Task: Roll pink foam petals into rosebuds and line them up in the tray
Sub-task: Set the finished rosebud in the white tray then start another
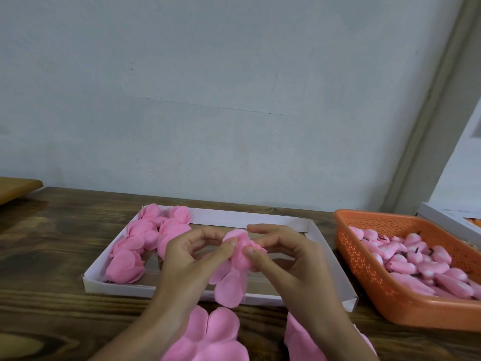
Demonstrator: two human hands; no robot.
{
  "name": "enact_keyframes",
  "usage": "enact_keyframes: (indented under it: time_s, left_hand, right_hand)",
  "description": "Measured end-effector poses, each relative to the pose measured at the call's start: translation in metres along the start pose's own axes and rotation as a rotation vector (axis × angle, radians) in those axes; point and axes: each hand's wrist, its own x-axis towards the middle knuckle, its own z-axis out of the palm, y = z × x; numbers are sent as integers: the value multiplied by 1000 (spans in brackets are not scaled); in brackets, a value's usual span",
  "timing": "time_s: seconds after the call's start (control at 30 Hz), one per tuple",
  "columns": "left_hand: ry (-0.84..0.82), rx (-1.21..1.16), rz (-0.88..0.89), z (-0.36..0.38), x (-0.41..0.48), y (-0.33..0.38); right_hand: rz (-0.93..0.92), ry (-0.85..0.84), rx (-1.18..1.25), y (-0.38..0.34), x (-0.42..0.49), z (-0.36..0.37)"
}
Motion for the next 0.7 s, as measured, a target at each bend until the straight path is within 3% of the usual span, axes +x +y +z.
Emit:
enact_keyframes:
  time_s: [0.53,0.7]
  left_hand:
    - [-132,-62,14,2,-3,7]
    - [-79,-61,8,2,-3,3]
  right_hand:
    - [-3,71,11,1,0,2]
    - [-7,52,14,-1,-1,2]
